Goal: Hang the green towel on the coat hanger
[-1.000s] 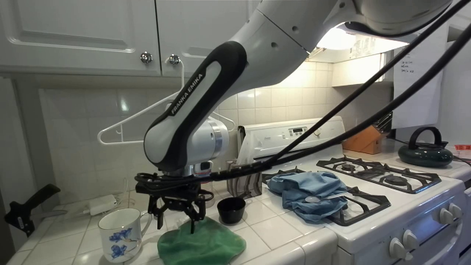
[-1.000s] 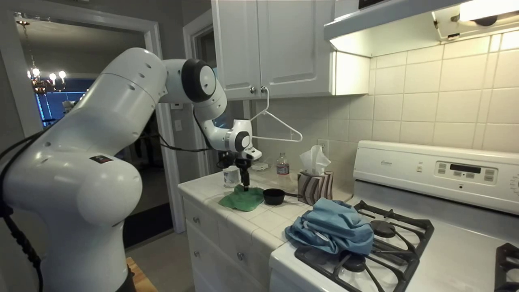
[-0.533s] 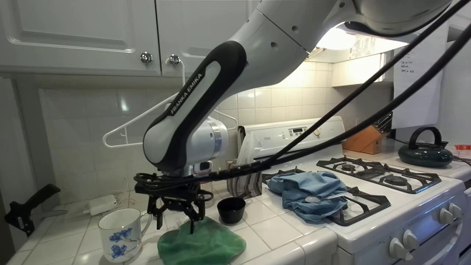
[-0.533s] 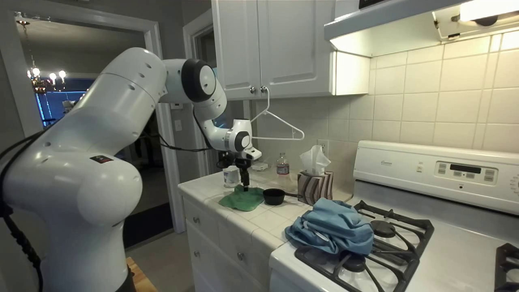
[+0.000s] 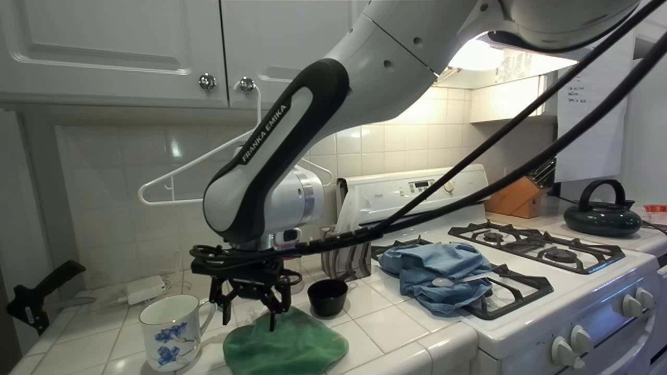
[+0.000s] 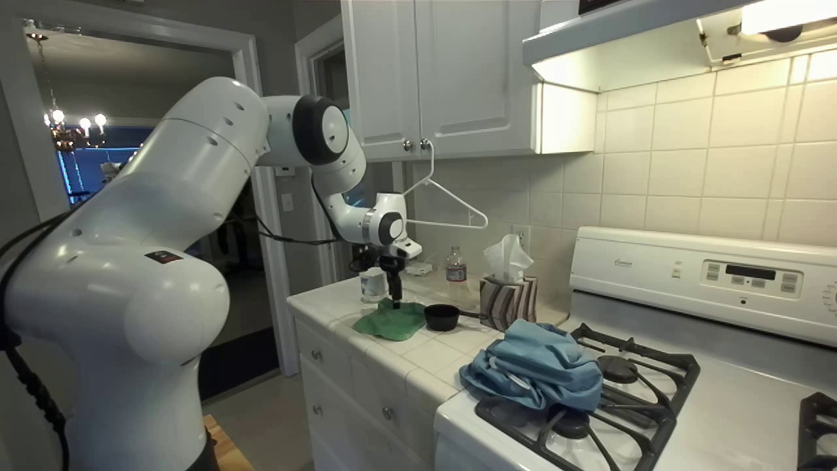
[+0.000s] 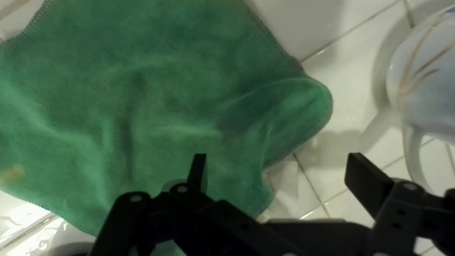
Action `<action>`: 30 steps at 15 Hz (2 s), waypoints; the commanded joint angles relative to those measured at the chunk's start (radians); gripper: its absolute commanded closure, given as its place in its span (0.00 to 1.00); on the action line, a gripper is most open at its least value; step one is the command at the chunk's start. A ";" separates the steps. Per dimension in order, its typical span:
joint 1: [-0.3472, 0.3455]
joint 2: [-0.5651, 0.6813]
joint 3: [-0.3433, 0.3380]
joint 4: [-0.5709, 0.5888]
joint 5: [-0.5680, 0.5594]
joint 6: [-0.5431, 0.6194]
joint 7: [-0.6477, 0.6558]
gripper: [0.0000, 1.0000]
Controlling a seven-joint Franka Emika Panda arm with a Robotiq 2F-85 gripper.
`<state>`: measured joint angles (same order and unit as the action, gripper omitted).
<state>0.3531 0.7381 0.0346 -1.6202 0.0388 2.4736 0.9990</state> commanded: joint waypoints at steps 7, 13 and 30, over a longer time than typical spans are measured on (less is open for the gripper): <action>0.000 -0.017 -0.003 -0.055 0.046 0.059 0.135 0.15; 0.002 -0.016 0.000 -0.069 0.041 0.059 0.154 0.60; 0.043 -0.082 -0.036 -0.109 0.014 0.128 0.212 0.99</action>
<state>0.3829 0.7016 0.0182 -1.6747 0.0553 2.5649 1.1709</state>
